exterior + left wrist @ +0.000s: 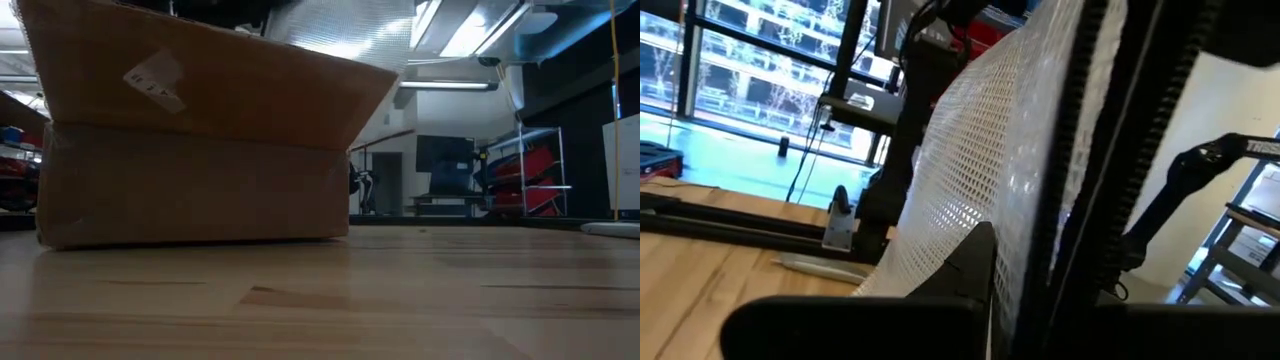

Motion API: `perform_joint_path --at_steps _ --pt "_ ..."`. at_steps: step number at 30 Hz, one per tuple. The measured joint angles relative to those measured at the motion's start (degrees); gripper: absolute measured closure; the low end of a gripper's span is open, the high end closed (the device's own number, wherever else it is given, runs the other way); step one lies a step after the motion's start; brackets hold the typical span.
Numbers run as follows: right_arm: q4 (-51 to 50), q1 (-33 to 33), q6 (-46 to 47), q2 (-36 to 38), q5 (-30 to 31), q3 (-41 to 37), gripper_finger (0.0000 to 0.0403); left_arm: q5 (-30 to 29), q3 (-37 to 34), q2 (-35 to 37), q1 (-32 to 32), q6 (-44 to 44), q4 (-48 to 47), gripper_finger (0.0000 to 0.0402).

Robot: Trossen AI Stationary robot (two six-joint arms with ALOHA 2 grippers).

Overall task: Unpack boxes
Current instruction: Close the transparent zip bag

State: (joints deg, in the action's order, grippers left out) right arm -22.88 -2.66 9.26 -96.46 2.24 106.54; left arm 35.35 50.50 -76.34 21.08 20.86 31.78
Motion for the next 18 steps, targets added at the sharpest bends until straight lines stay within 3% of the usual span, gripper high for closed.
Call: perform_joint_path --at_steps 11,18 --pt "0.3 -0.9 -0.7 -3.4 0.0 0.0 0.0067 0.0 0.0 0.0 -0.5 -0.5 0.1 0.0401" --pt "-2.7 -1.2 -3.6 -4.0 0.1 0.0 0.0174 0.0 0.0 0.0 -0.5 -0.6 0.1 0.0401"
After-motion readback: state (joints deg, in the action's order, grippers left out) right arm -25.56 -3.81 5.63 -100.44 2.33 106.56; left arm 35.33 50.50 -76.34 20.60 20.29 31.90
